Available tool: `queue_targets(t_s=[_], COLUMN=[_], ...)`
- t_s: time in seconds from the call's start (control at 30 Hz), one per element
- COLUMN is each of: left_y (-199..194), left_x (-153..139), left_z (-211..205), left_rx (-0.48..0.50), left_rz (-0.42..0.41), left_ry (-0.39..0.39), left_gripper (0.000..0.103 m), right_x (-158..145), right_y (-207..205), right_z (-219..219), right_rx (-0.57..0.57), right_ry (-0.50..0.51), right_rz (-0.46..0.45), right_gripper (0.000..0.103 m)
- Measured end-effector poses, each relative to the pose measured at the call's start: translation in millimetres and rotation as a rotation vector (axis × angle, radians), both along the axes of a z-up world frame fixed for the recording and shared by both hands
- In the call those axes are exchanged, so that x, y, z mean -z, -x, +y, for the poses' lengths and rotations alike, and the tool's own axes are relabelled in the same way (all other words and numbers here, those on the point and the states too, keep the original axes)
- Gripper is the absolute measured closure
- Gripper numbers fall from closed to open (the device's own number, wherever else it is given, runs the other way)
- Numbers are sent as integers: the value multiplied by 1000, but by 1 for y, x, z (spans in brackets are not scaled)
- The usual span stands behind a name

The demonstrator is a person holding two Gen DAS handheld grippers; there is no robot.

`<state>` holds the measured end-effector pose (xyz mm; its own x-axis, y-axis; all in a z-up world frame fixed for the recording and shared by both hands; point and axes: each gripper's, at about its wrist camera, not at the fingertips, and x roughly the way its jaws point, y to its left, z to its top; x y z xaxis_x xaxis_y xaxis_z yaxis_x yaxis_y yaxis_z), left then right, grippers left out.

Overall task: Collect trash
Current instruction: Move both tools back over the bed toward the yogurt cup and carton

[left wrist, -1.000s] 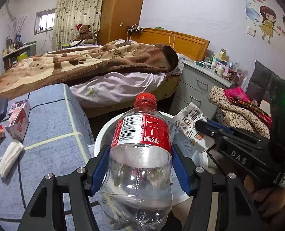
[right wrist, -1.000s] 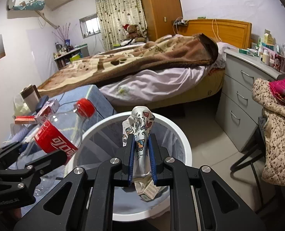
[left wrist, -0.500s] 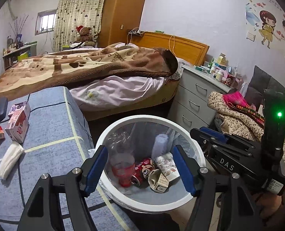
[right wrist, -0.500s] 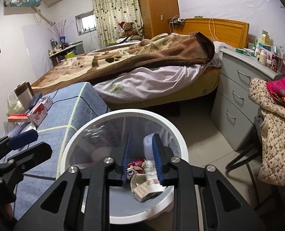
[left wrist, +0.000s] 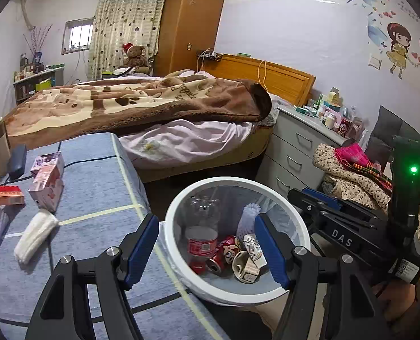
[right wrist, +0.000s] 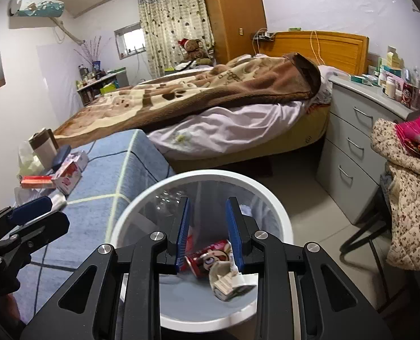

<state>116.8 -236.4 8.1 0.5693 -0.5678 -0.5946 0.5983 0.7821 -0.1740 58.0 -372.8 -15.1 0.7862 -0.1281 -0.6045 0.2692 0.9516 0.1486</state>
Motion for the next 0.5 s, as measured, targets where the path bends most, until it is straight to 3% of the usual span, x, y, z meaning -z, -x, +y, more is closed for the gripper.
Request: queue_targets(t_s=[0.1,0.23,0.5], left_y=[-1,-6,-25], left_x=[-3,-8,-10], left_z=[10,30,78], left_rx=[-20,-61,-154], left_rz=[-12,-29,-36], left_ry=[-2,0,6], left_gripper=[33,33,33], right_x=[-3,-7,-8], right_y=[-3,-9,-29], right_z=[6,15,40], right_rx=[-14,-40,-102], right_ry=[0,-11,-34], right_rz=[-15,-37,-54], right_gripper=[74,61,56])
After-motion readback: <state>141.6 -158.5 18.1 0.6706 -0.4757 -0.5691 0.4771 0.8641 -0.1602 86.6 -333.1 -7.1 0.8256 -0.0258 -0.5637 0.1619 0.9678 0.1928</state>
